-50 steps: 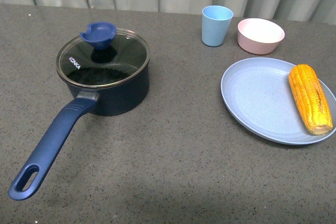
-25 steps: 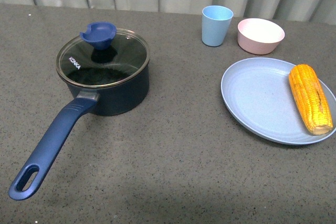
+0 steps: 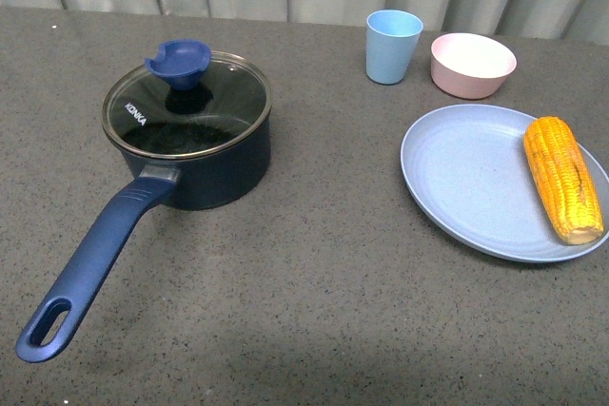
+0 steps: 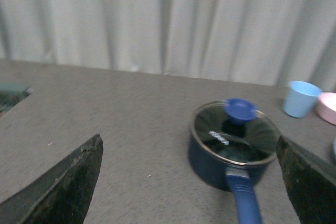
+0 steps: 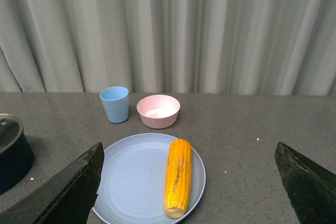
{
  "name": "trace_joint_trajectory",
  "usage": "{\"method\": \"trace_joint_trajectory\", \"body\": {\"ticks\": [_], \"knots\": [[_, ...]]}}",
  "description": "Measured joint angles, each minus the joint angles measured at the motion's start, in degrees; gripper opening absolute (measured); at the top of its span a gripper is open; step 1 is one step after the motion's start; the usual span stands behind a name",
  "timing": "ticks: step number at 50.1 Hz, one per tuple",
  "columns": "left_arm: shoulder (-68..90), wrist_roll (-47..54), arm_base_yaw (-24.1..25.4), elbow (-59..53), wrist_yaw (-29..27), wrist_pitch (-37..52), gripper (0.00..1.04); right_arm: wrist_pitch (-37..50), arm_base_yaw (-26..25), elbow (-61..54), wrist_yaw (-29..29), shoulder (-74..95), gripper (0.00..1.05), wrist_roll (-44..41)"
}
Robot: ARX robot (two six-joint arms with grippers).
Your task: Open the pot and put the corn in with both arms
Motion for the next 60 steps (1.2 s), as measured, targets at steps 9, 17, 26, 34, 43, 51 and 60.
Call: {"method": "trace_joint_trajectory", "body": {"ticks": [9,17,26,34,43,51,60], "knots": [[5.97,-2.67,-4.00,0.09,-7.41,2.14,0.98,0.00,0.00,0.00,0.04,0.00,0.95,0.00],[25.83,-4.66,-9.18,2.14,-8.28,19.87,0.98,0.00,0.00,0.00,0.02,0.00,0.95,0.00],[54.05,-7.96,-15.10,5.88,-7.10,41.11,0.98,0.00,0.00,0.00,0.00,0.00,0.95,0.00],[70.88,-10.73,-17.29,8.50,-5.62,54.47,0.98,0.00,0.00,0.00,0.02,0.00,0.95,0.00],[84.17,-12.96,-18.43,12.07,-6.12,62.73,0.98,0.00,0.00,0.00,0.02,0.00,0.95,0.00],[94.92,-13.86,-19.85,16.55,-5.90,66.25,0.98,0.00,0.00,0.00,0.02,0.00,0.95,0.02],[101.55,-13.49,-20.17,21.90,-6.73,66.84,0.98,0.00,0.00,0.00,0.02,0.00,0.95,0.00]]}}
